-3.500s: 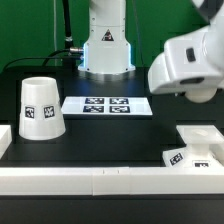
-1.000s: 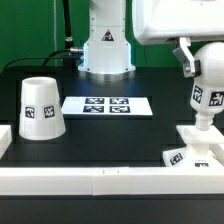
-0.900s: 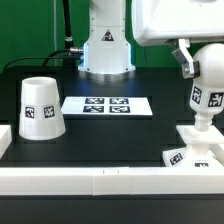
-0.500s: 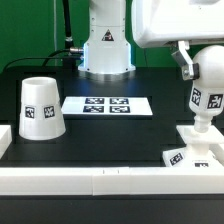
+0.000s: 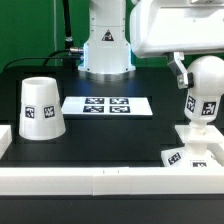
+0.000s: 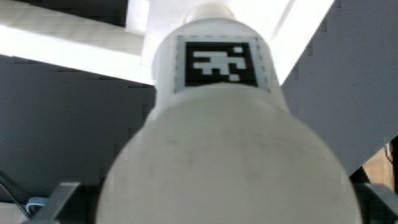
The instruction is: Assemble lamp
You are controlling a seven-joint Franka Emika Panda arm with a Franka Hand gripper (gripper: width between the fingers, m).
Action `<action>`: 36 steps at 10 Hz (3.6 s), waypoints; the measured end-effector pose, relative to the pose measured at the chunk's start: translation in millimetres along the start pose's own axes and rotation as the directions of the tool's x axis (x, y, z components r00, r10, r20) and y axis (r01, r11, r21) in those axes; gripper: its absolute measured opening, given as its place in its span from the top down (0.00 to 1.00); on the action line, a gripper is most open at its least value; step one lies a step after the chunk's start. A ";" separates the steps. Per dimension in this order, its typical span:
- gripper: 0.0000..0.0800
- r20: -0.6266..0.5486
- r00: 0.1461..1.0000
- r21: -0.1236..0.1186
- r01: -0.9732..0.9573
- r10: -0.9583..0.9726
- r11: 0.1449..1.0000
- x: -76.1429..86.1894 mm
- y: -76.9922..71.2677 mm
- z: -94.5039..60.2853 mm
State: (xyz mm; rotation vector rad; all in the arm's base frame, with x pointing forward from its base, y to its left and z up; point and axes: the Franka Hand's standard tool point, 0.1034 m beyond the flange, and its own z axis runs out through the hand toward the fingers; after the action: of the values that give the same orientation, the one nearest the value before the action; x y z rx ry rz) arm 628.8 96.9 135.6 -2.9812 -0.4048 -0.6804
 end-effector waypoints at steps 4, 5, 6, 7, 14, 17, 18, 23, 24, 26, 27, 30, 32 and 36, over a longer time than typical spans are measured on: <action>0.28 0.009 1.000 0.003 0.001 -0.001 1.000 -6.5 -2.5 8.7; 0.28 -0.006 1.000 -0.001 0.001 -0.001 1.000 -5.4 -1.8 10.0; 0.28 -0.015 1.000 -0.003 0.001 -0.001 1.000 -4.7 -1.4 10.6; 0.28 -0.025 1.000 -0.006 0.001 -0.002 1.000 -4.0 -0.9 11.1; 0.13 -0.031 1.000 -0.009 0.000 0.000 1.000 0.7 2.0 8.1; 0.13 -0.008 1.000 -0.006 0.000 0.000 1.000 11.7 5.9 -10.6; 0.13 0.000 1.000 -0.004 -0.003 0.003 1.000 17.0 5.8 -18.2; 0.13 0.112 0.994 0.025 0.002 -0.005 1.000 9.8 -2.0 -16.0; 0.13 0.169 0.985 0.033 0.025 -0.030 0.999 13.0 -0.8 -17.3; 0.13 0.297 0.953 0.048 0.052 -0.064 0.997 12.7 5.2 -18.7; 0.13 0.377 0.923 0.064 0.051 -0.071 0.997 9.0 5.2 -18.8; 0.13 0.452 0.889 0.085 0.038 -0.073 0.996 12.9 1.3 -17.3; 0.13 0.436 0.895 0.080 0.062 -0.091 0.995 12.1 3.0 -10.8; 0.13 0.419 0.902 0.079 0.076 -0.102 0.994 5.9 4.9 2.9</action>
Offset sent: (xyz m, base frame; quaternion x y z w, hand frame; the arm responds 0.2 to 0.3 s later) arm -0.0035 0.0003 -0.0131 -0.0007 0.0174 0.0024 0.9998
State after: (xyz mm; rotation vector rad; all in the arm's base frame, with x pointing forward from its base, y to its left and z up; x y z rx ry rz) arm 636.5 93.9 135.6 -3.0507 -0.5734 -0.0106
